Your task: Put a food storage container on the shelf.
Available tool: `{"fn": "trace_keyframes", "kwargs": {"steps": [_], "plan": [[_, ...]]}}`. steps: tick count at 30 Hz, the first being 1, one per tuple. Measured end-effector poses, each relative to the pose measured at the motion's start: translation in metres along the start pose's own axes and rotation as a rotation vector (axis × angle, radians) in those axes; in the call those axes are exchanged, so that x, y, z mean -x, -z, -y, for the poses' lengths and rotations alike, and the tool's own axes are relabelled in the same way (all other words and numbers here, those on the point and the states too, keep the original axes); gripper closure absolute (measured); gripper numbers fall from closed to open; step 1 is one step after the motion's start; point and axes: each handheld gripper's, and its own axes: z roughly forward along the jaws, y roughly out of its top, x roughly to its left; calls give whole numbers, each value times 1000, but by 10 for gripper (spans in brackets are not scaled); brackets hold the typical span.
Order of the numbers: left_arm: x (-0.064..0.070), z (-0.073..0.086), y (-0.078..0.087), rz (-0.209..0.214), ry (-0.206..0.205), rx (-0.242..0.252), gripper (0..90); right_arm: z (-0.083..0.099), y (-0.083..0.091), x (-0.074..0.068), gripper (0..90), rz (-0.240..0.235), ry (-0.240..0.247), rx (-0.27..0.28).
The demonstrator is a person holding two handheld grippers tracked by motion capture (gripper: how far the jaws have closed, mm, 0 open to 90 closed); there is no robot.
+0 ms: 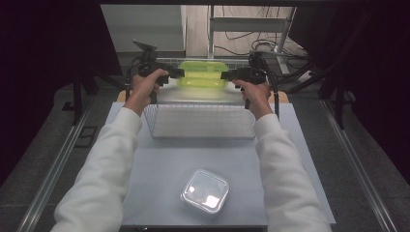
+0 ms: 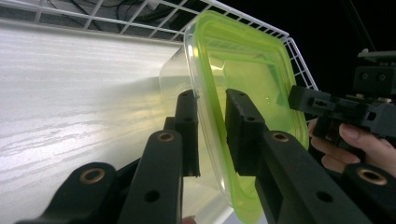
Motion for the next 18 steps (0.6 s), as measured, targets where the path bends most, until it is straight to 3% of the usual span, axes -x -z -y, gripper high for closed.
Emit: {"fn": "trace_keyframes", "kwargs": {"steps": [9, 13, 14, 18], "plan": [[-3, 3, -3, 0, -16, 24, 677, 0, -4, 4, 700, -2, -42, 24], [0, 5, -3, -11, -43, 36, 468, 1, -4, 2, 591, 1, -42, 54], [2, 6, -2, -27, -62, 67, 421, 1, -3, 0, 563, 6, -34, 73], [12, 9, 4, -63, -134, 96, 303, 4, 4, -10, 464, 50, 3, 121]]}}
